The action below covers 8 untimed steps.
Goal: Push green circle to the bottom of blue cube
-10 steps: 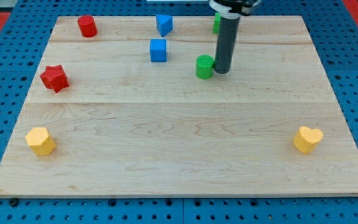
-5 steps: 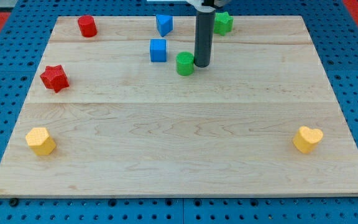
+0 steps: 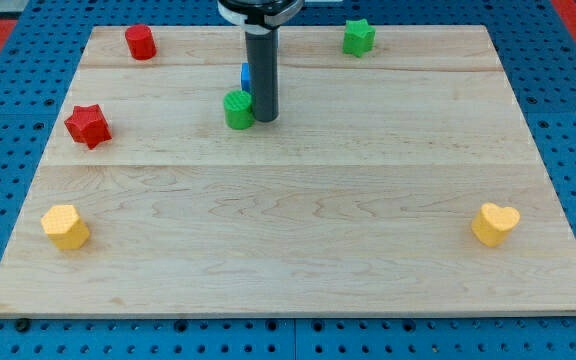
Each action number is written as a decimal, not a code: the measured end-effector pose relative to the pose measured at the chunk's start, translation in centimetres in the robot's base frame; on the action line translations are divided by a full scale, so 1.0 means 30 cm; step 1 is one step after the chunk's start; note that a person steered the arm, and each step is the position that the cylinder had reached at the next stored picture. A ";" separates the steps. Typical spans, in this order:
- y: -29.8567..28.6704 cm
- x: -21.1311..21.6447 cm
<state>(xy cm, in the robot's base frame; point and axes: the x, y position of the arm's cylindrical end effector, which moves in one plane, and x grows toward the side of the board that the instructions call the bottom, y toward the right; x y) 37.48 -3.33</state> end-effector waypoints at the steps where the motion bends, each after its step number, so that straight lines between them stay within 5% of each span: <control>1: 0.006 0.151; 3: -0.292 0.197; 8: -0.178 -0.024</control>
<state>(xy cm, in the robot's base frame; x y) 36.77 -8.67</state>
